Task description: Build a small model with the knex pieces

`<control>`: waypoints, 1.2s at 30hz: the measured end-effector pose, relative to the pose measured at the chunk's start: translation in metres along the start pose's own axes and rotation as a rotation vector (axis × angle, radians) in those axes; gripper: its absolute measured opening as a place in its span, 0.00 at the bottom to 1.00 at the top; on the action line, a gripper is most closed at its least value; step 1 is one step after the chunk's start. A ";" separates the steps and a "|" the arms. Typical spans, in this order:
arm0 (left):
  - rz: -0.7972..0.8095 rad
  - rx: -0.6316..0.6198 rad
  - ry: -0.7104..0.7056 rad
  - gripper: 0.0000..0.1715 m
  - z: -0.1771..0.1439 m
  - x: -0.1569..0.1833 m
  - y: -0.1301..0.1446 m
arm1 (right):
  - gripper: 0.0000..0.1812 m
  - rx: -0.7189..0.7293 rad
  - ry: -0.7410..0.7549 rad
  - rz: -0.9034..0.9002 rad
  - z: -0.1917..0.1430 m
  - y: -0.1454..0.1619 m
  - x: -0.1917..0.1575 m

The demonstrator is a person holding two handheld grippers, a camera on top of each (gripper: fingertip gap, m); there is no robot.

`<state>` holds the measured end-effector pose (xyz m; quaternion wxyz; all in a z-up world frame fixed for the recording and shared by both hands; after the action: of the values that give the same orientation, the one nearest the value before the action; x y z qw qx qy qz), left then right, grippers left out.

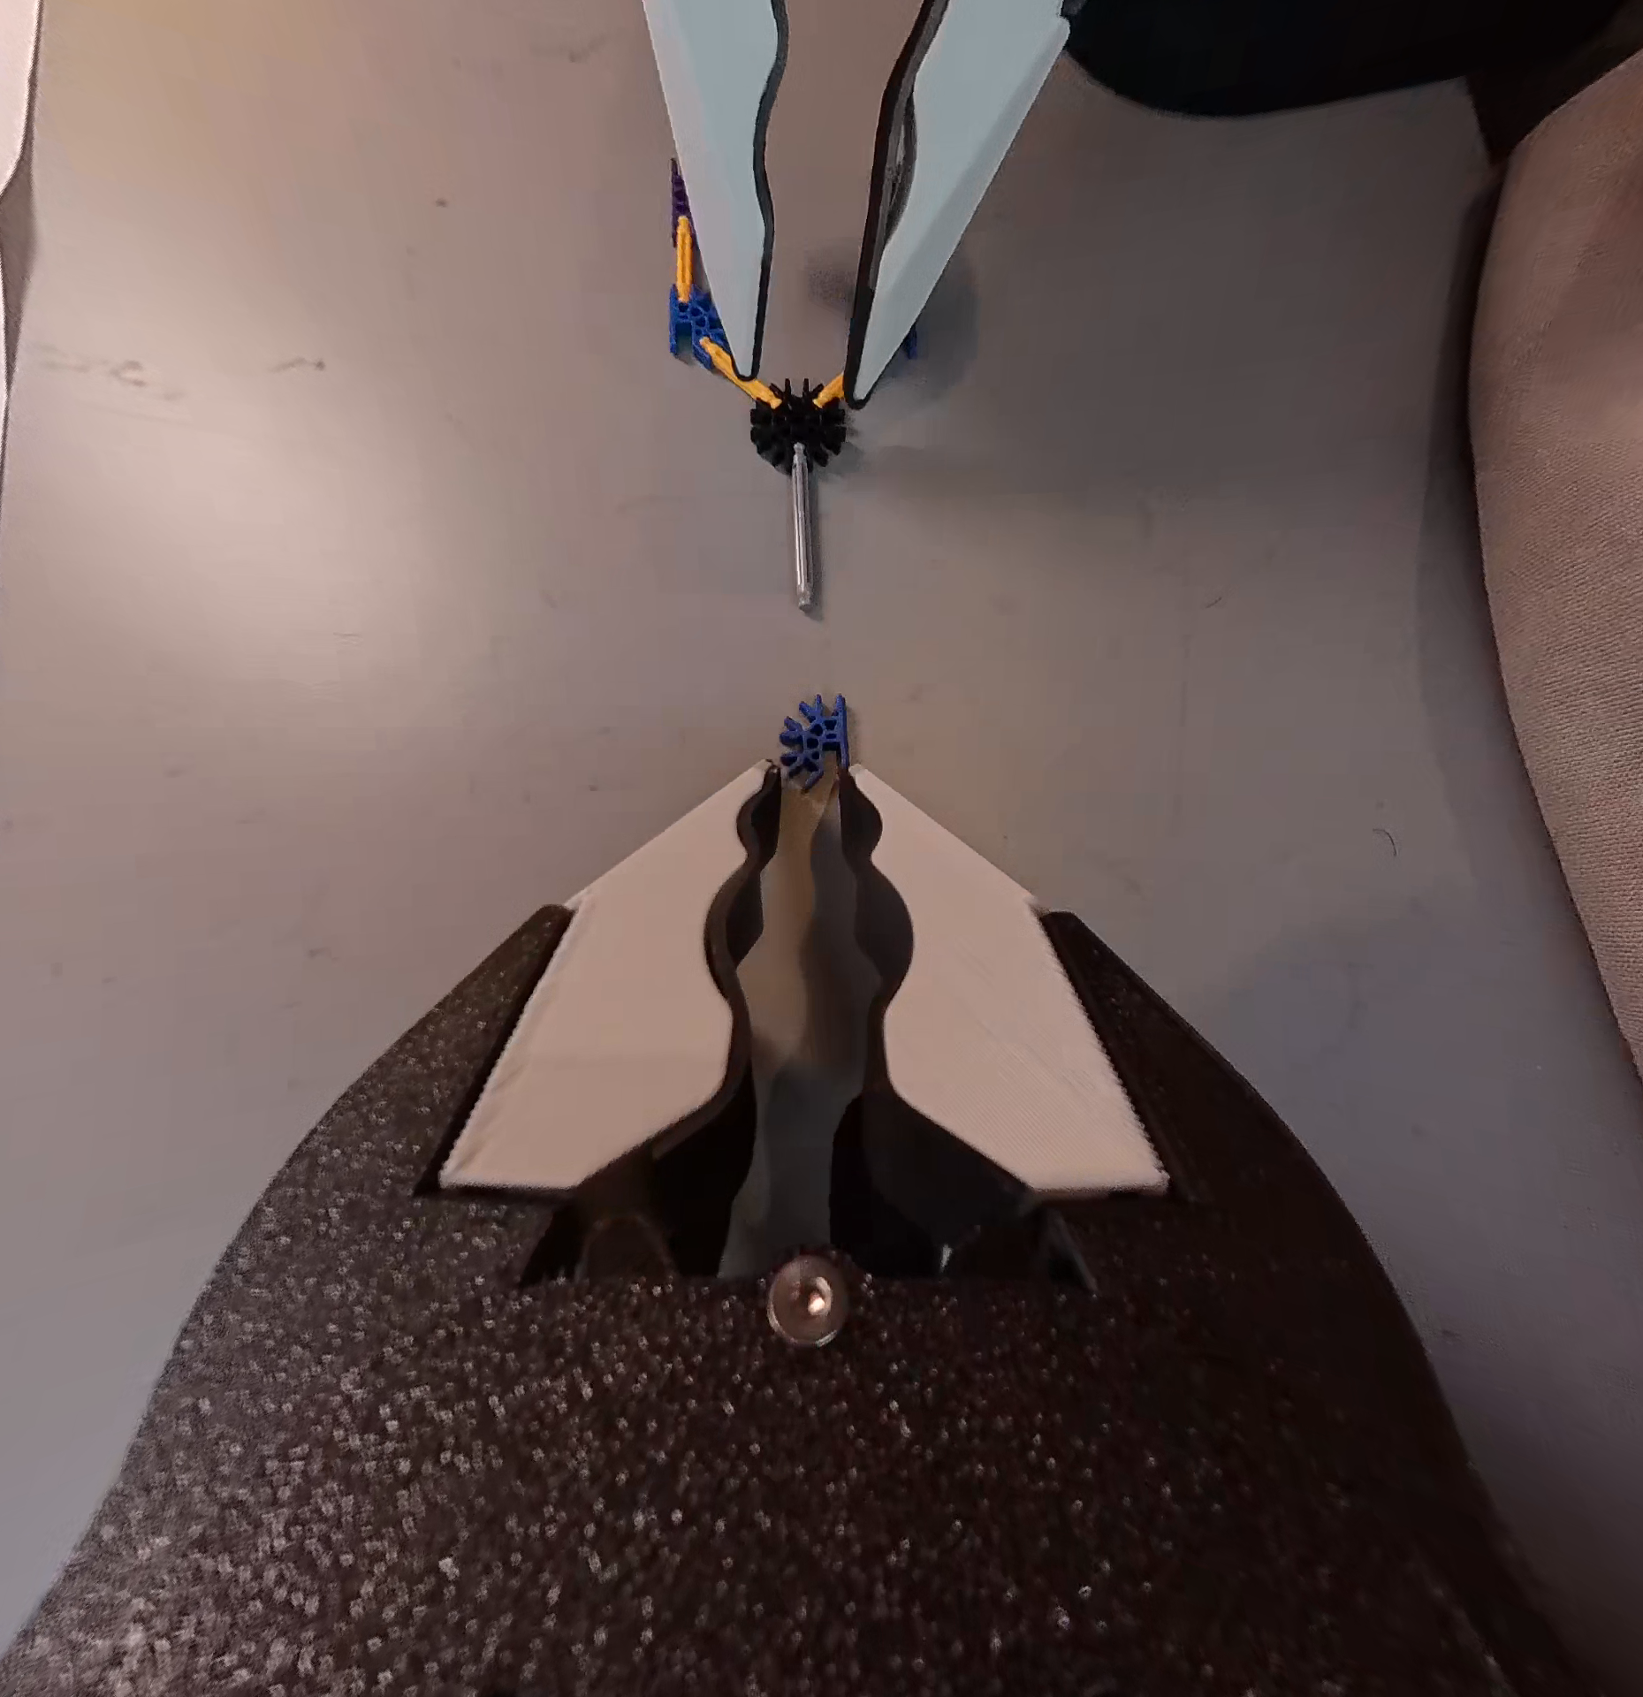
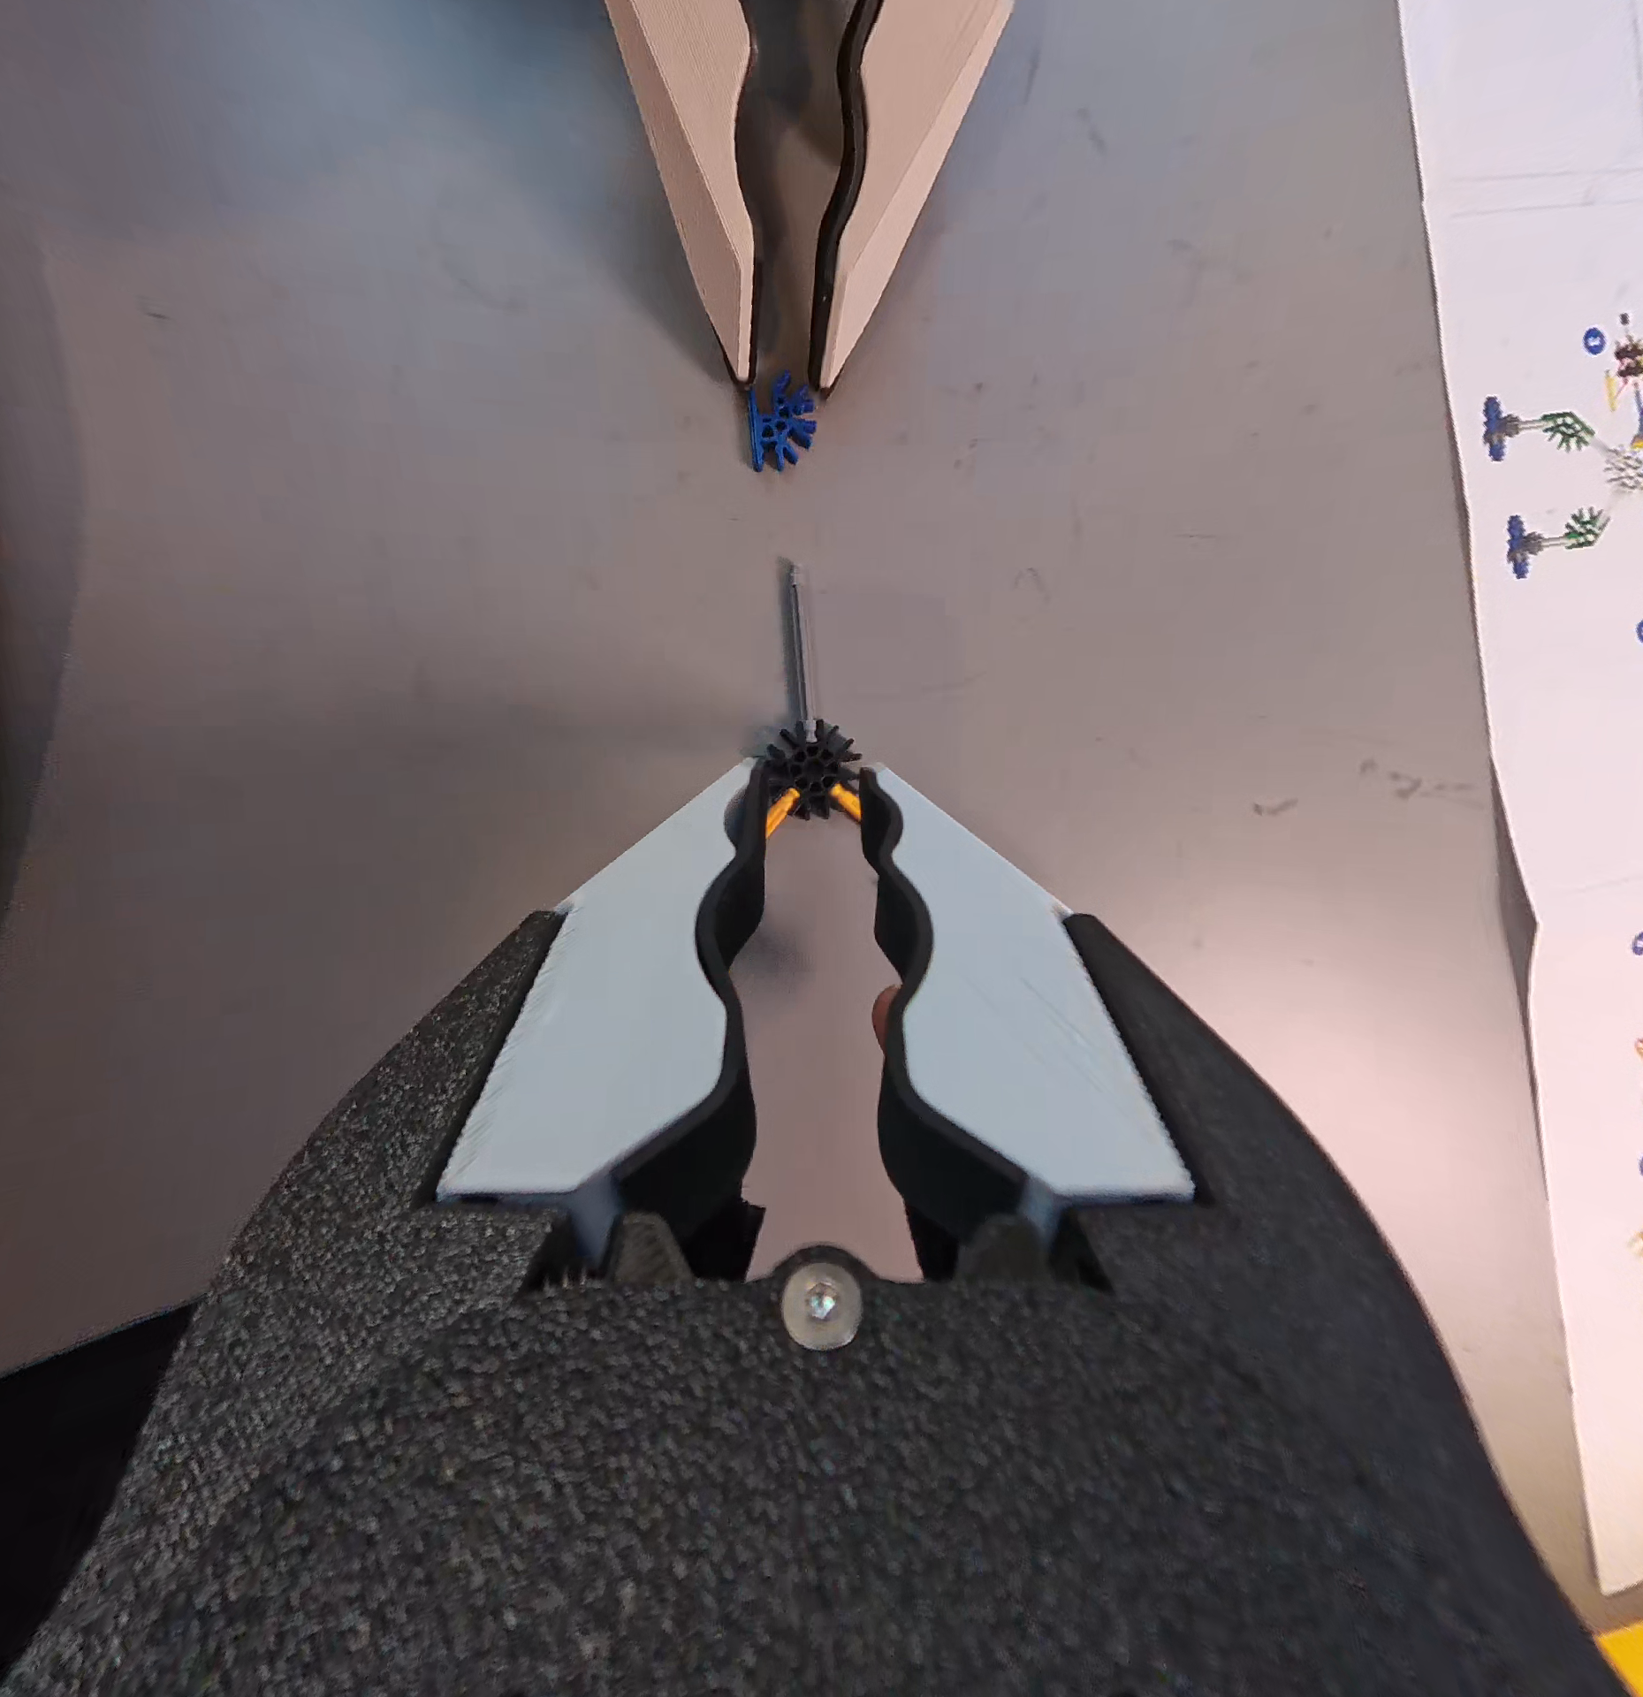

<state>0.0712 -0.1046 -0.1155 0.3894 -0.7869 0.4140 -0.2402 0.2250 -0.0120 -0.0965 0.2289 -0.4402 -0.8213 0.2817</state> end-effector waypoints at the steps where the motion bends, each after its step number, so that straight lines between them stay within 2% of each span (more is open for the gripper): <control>1: 0.001 0.003 -0.006 0.08 -0.002 -0.001 0.000 | 0.10 -0.006 0.003 -0.008 0.002 0.002 0.001; 7: 0.026 0.070 -0.055 0.09 0.000 0.001 -0.011 | 0.09 0.002 -0.075 0.025 0.007 0.001 0.006; 10: 0.032 0.096 -0.068 0.09 0.008 0.005 -0.015 | 0.13 -0.006 -0.096 0.007 0.005 -0.002 0.005; 13: 0.045 0.104 -0.076 0.09 0.015 0.009 -0.017 | 0.15 -0.037 -0.116 0.014 0.009 0.000 0.004; 18: 0.074 0.080 -0.091 0.10 0.023 0.011 -0.016 | 0.11 -0.011 -0.150 0.072 0.012 0.001 0.005; 22: 0.105 0.085 -0.101 0.10 0.023 0.014 -0.018 | 0.11 -0.003 -0.193 0.145 0.012 0.000 0.009; 26: 0.148 0.082 -0.118 0.10 0.023 0.017 -0.020 | 0.11 0.039 -0.287 0.290 0.012 -0.005 0.015; 31: 0.194 0.071 -0.140 0.02 0.022 0.017 -0.019 | 0.11 0.057 -0.383 0.408 0.015 -0.006 0.020; 36: 0.133 0.068 -0.121 0.02 0.021 0.014 -0.018 | 0.11 0.062 -0.377 0.421 0.016 -0.007 0.024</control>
<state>0.1019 -0.1018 -0.1122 0.4552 -0.7571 0.4329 -0.1796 0.1988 0.0016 -0.1009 0.0220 -0.5337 -0.7310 0.4247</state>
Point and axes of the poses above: each gripper's, where its closed fingertips meet, z out along the fingers, y out of its underside, x = y × z across the jaws, the point moved 8 cm from there along -z, back along the fingers, and after that the axes turned 10 degrees about x, right-handed, at the moved point
